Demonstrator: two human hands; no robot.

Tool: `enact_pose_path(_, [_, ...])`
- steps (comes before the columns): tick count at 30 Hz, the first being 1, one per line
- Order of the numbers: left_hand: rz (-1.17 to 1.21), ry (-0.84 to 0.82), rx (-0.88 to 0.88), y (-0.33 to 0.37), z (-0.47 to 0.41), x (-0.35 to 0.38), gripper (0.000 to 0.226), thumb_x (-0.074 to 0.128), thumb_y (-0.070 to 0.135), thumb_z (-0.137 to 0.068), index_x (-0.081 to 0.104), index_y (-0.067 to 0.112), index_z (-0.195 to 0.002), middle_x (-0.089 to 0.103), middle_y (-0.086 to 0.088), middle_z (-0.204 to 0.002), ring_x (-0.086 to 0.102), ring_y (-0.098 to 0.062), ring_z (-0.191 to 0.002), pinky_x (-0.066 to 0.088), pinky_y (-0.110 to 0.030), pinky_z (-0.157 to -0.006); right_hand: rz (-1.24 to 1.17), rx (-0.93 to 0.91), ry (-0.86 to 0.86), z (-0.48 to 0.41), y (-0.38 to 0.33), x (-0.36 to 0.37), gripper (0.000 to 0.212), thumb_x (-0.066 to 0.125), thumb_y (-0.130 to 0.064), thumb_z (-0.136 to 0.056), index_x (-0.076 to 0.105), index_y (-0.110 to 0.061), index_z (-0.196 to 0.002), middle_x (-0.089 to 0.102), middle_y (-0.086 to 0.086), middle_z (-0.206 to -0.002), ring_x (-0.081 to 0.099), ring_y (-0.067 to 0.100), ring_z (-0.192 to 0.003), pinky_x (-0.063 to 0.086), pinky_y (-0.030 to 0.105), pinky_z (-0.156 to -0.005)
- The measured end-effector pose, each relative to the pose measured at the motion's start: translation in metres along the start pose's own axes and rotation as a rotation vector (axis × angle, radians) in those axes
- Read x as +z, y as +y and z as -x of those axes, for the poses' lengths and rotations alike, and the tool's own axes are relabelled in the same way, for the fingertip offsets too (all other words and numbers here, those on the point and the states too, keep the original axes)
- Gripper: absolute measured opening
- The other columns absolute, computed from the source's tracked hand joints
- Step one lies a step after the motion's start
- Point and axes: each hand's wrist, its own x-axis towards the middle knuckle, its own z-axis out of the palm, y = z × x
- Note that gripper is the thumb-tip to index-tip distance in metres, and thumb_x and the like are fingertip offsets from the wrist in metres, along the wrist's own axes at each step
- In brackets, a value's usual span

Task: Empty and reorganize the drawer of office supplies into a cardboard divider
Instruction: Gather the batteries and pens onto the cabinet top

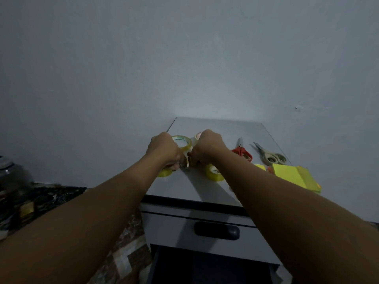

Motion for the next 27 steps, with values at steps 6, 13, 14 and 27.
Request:
enact_pose_path(6, [0.064,-0.050,0.037,-0.006,-0.007,-0.004,0.036,0.084,0.015,-0.074,0.065,-0.006,-0.096,0.074,-0.013,-0.066,0.067,-0.017,-0.043,0.049,-0.020,-0.040,0.127,-0.042,0.017,0.002,0.002,-0.004,0.015,0.068,-0.010,-0.084,0.059,-0.005,-0.095,0.064,0.010,-0.098,0.066,0.026,-0.097,0.052,0.037,-0.096])
enact_pose_path(13, [0.182,-0.048,0.063,-0.011,-0.005,-0.011,0.029,0.074,0.010,-0.084,0.064,-0.011,-0.100,0.070,-0.014,-0.057,0.062,-0.016,-0.037,0.047,-0.020,-0.038,0.052,-0.061,0.092,0.001,0.004,0.000,0.018,0.071,-0.006,-0.081,0.054,-0.008,-0.077,0.063,0.013,-0.080,0.068,0.027,-0.080,0.062,0.039,-0.073])
enact_pose_path(14, [0.190,-0.035,0.074,-0.012,-0.006,-0.013,0.025,0.073,0.011,-0.084,0.066,-0.010,-0.097,0.070,-0.014,-0.056,0.061,-0.016,-0.037,0.050,-0.023,-0.040,0.048,-0.057,0.102,0.002,0.004,-0.002,0.021,0.071,-0.007,-0.082,0.051,-0.009,-0.075,0.060,0.011,-0.078,0.067,0.027,-0.080,0.062,0.038,-0.074])
enact_pose_path(27, [0.299,-0.025,0.099,-0.037,0.023,-0.032,0.016,0.063,0.014,-0.085,0.069,0.000,-0.090,0.074,-0.016,-0.081,0.064,-0.020,-0.055,0.051,-0.030,-0.053,-0.425,0.057,0.053,0.031,0.027,-0.052,0.019,0.075,0.000,-0.076,0.072,0.008,-0.093,0.071,0.026,-0.079,0.073,0.032,-0.064,0.063,0.042,-0.064])
